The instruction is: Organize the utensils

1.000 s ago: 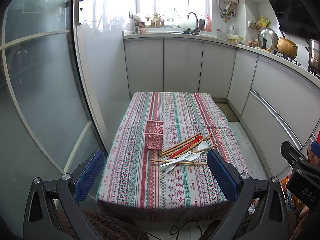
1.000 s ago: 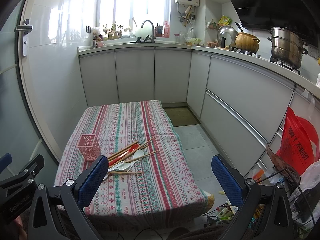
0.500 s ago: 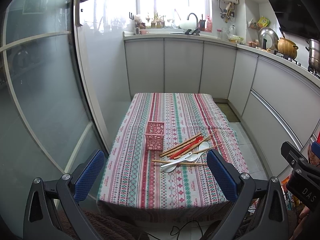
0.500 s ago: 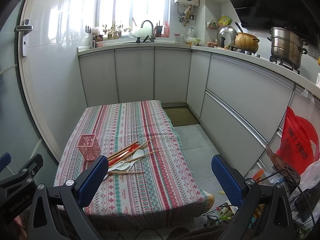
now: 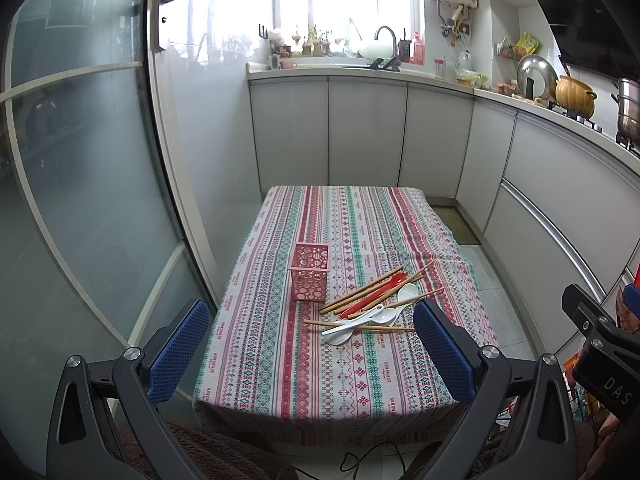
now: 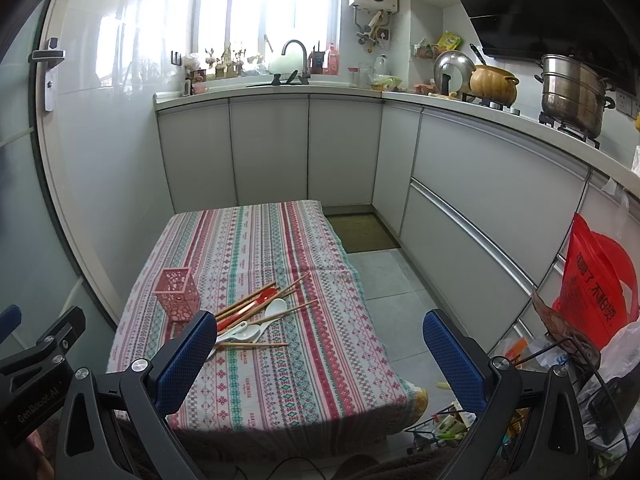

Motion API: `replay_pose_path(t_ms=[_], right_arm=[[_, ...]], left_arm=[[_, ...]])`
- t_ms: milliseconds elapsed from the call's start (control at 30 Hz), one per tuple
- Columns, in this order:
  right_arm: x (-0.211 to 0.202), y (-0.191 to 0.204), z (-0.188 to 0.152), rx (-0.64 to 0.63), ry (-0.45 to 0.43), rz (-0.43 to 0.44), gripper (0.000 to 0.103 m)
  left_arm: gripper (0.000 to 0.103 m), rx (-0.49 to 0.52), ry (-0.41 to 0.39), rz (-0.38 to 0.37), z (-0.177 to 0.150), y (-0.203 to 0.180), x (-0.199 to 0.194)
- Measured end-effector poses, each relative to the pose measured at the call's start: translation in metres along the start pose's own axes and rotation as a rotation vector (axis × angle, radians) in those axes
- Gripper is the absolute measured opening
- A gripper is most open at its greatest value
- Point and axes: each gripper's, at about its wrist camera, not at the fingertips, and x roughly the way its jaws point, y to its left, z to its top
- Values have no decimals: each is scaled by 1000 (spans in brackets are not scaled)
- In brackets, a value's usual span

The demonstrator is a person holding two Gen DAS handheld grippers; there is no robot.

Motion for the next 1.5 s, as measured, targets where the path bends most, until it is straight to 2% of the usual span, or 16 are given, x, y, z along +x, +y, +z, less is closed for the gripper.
replay_pose_path(t_ms=[500, 800, 900, 1033, 1200, 1267, 1367, 1500], right_arm=[[15, 2, 4, -21, 8, -8, 103], [44, -8, 15, -41, 0, -39, 103], [61, -13, 22, -39, 15, -17, 103], [94, -13, 29, -72, 42, -44, 103], [145, -19, 35, -54, 133, 15, 103], [166, -22, 36, -28, 178, 52, 103], [205, -29, 40, 14, 262, 100, 103], [264, -39, 36, 50, 386, 106, 103]], left_arm=[[103, 7, 7, 14, -3, -7, 14], [103, 53, 14, 21, 1, -19, 49], [103, 81, 42, -33, 6, -21, 68], [103, 159, 71, -169, 11, -28, 95], [103, 236, 100, -174, 21, -37, 138], [103, 257, 150, -186, 27, -40, 160], [103, 275, 261, -261, 34, -48, 192], [102, 272, 361, -293, 43, -66, 240]])
